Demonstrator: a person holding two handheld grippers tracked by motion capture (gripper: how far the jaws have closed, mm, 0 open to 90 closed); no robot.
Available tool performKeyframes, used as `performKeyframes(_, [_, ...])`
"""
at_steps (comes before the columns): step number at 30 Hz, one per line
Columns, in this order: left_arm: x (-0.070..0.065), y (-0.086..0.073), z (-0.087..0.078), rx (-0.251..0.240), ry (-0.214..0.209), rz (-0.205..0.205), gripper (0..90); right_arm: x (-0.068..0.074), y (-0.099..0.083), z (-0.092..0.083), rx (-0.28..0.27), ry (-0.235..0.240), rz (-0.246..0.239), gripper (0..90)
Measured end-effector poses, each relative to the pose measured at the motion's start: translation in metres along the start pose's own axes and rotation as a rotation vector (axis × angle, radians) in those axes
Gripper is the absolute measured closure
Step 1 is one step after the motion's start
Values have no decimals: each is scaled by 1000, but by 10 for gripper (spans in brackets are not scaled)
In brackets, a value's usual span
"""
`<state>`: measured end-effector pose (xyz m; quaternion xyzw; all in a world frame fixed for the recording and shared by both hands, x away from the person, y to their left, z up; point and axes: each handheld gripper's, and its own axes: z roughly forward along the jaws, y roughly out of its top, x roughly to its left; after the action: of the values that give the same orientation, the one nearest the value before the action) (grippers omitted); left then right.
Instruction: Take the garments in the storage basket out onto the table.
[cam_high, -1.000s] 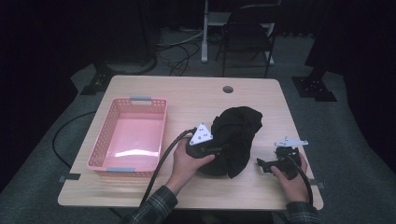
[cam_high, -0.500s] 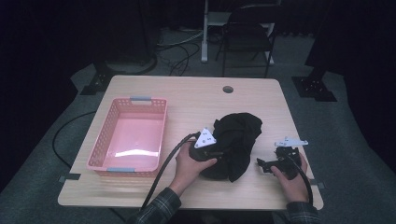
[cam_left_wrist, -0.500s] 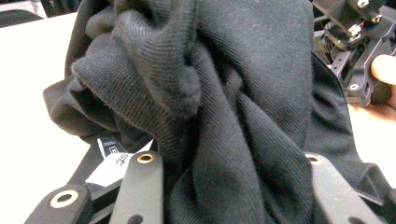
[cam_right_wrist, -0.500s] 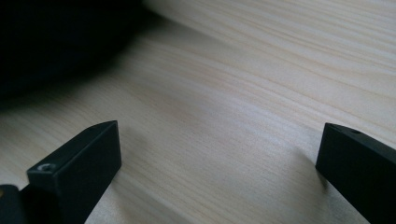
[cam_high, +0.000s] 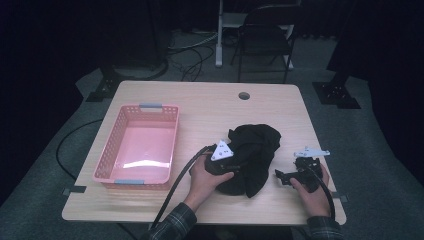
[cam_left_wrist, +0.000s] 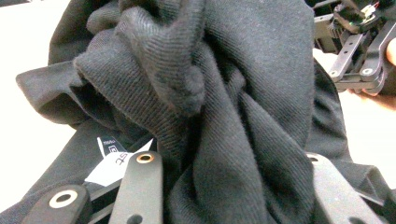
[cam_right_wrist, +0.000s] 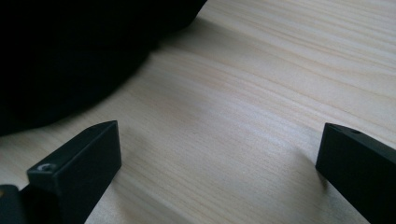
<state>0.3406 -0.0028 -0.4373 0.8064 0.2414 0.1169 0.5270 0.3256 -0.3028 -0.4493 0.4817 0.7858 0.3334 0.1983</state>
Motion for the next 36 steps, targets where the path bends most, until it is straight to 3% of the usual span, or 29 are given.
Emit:
performKeyframes(22, [0, 0, 4, 35, 5, -15, 585, 0, 0, 0, 0, 0, 0, 0])
performKeyframes(36, [1, 4, 4, 33, 14, -8, 323, 0, 0, 0, 0, 0, 0, 0])
